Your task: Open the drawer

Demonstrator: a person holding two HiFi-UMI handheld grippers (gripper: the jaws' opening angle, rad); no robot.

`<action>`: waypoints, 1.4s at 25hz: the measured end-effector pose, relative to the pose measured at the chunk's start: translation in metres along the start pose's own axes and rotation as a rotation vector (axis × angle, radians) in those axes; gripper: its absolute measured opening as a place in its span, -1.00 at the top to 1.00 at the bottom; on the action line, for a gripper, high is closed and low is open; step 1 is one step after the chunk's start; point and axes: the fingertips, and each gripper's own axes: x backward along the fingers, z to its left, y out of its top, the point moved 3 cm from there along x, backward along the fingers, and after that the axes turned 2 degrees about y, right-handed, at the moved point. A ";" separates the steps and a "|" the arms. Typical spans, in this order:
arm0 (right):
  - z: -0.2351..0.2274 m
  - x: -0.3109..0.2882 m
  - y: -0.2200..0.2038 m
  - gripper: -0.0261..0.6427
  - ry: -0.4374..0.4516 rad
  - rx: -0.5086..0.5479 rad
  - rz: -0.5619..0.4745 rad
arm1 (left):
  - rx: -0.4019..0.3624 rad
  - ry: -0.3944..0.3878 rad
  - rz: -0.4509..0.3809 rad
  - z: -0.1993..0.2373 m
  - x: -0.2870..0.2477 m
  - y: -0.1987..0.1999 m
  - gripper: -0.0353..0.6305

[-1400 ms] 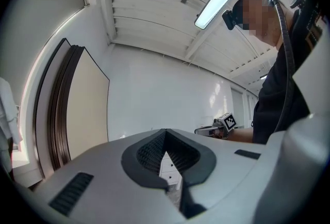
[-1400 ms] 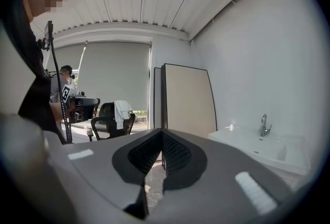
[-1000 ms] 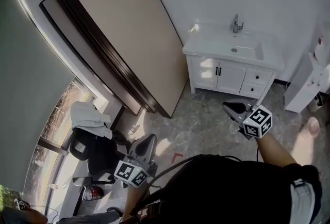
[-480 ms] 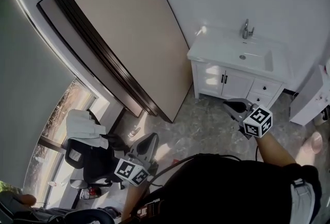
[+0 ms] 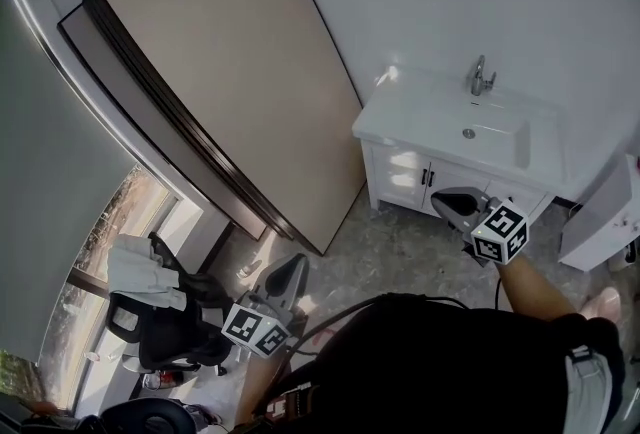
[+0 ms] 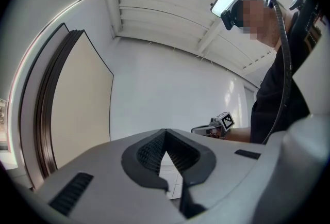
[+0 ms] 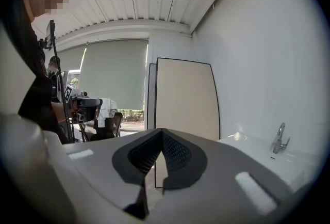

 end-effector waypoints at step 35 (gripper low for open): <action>-0.133 -0.201 0.033 0.93 -0.345 -0.091 0.026 | 0.033 -0.325 0.048 0.290 -0.201 0.027 0.89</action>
